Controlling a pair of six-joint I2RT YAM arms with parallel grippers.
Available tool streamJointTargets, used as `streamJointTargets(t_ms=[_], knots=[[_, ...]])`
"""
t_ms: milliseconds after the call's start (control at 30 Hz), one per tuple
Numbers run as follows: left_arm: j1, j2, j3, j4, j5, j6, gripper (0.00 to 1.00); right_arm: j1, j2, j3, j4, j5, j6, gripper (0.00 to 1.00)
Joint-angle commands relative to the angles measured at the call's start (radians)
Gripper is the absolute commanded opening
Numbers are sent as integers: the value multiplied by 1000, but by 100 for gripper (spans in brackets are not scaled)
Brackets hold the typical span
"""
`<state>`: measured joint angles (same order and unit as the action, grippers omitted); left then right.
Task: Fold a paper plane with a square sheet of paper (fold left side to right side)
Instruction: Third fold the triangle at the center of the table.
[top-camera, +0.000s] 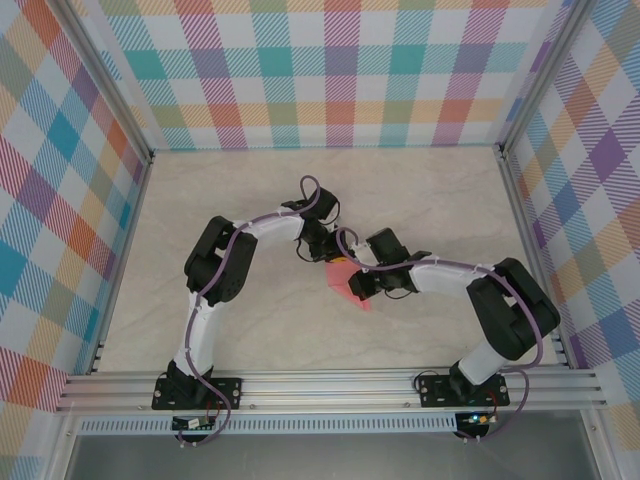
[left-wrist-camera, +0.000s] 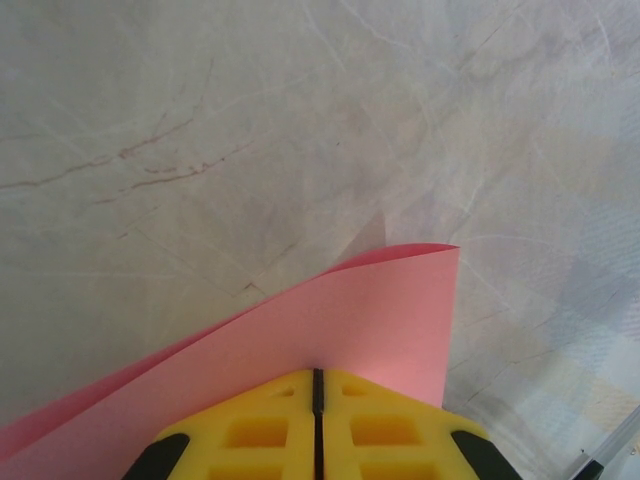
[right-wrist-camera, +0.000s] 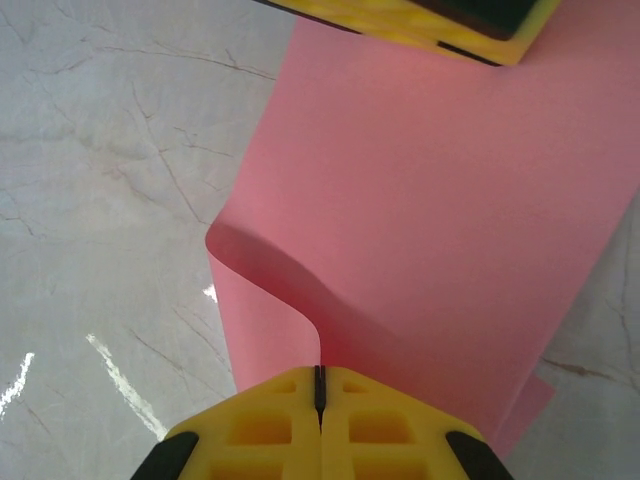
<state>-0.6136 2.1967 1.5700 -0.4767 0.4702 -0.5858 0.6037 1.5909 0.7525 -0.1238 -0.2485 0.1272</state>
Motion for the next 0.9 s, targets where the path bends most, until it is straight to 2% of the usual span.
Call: streamJointTargets(t_ms=[0,867], knots=[[-21,58,-2,-57,-31,14,8,-16,13,29,-20,-21,23,0],[-25,57,2,-60,-36,12,7,-46,51,50,-43,41,31,0]])
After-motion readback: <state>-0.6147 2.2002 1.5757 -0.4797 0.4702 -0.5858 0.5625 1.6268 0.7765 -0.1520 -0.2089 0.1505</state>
